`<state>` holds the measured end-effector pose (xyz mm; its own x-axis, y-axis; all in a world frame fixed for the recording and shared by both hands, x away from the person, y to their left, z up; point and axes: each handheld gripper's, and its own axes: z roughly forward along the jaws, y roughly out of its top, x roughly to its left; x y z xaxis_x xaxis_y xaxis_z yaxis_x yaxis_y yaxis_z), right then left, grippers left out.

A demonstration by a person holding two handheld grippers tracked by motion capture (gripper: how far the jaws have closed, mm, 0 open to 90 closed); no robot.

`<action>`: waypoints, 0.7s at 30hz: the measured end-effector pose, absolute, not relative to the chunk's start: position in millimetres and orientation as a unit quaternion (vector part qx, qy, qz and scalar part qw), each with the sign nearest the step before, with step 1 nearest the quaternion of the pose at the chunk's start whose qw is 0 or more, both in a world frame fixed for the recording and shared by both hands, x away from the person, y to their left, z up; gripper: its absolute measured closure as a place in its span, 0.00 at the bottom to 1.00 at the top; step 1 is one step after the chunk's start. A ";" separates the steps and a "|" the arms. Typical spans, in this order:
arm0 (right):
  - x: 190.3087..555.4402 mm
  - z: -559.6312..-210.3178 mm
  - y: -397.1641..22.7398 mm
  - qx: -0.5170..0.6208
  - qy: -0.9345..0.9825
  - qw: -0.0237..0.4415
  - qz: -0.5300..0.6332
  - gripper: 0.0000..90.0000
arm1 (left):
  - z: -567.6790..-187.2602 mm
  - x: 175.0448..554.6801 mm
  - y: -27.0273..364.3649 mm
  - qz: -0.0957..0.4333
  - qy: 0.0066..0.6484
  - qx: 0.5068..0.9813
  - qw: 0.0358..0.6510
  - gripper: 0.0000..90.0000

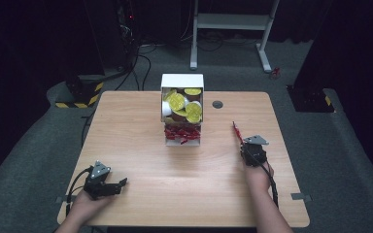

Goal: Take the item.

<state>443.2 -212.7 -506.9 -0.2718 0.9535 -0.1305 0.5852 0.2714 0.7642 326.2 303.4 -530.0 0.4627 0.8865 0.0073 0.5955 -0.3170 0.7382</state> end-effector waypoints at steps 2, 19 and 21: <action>443.7 -508.3 -212.2 0.521 0.739 0.303 0.301 0.95 | -530.0 326.2 303.4 0.212 0.473 0.783 0.343 0.18; 459.4 -512.0 -202.1 0.519 0.743 0.299 0.297 0.94 | -530.1 325.7 303.2 0.211 0.474 0.783 0.343 0.18; 462.4 -512.2 -199.1 0.519 0.743 0.299 0.298 0.93 | -530.0 325.6 303.3 0.211 0.474 0.783 0.343 0.18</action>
